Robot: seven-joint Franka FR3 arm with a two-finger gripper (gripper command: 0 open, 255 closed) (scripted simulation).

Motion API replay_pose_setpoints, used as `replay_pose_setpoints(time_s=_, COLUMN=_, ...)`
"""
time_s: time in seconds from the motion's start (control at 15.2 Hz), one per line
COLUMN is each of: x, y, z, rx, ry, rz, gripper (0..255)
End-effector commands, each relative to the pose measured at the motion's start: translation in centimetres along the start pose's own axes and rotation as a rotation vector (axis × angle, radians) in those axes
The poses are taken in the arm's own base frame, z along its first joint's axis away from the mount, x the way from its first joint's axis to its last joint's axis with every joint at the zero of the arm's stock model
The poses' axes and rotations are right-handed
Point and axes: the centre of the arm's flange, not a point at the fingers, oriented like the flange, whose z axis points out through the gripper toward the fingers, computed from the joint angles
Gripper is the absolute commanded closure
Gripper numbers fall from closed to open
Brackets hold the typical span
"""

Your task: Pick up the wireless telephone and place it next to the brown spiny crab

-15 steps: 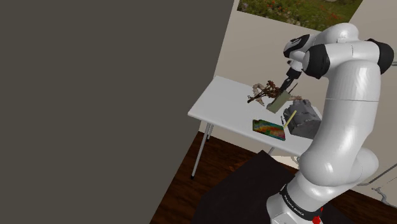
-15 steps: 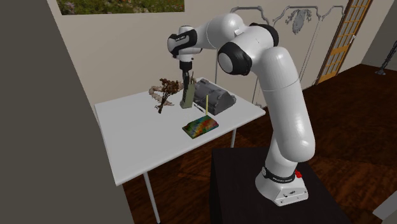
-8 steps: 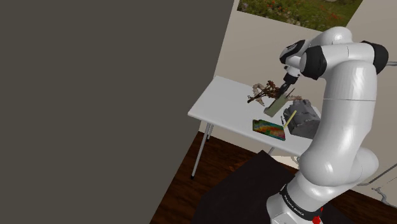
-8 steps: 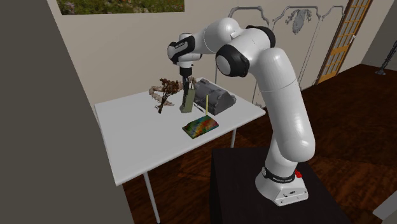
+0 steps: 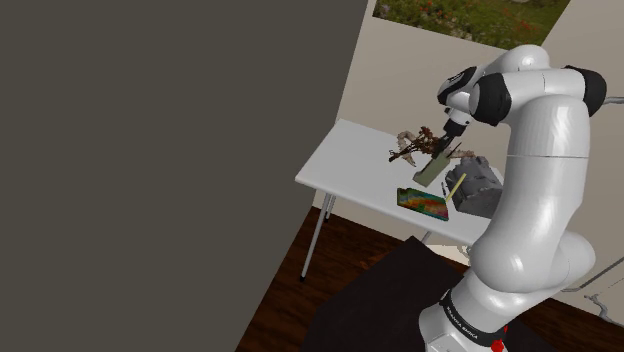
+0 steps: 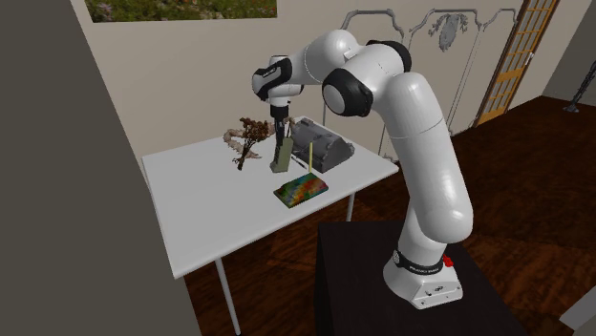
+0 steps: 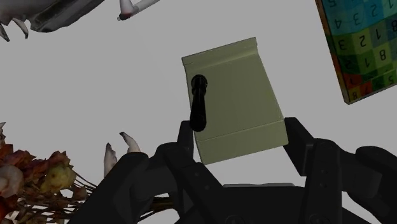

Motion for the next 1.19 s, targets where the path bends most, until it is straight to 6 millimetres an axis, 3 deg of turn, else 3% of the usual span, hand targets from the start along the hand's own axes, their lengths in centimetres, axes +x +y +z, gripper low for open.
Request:
replay_pose_setpoints(time_s=0.0, x=0.0, y=0.0, z=0.0, rx=-0.001, ry=0.001, rz=0.000, gripper=255)
replay_pose_setpoints(time_s=0.07, x=0.0, y=0.0, z=0.0, rx=-0.001, ry=0.001, rz=0.000, gripper=0)
replay_pose_setpoints(time_s=0.4, x=0.0, y=0.0, z=0.0, rx=-0.001, ry=0.001, rz=0.000, gripper=0)
replay_pose_setpoints(time_s=0.66, x=0.0, y=0.0, z=-5.0, rx=-0.001, ry=0.001, rz=0.000, gripper=0)
replay_pose_setpoints(time_s=1.12, x=0.0, y=0.0, z=-5.0, rx=-0.001, ry=0.001, rz=0.000, gripper=0)
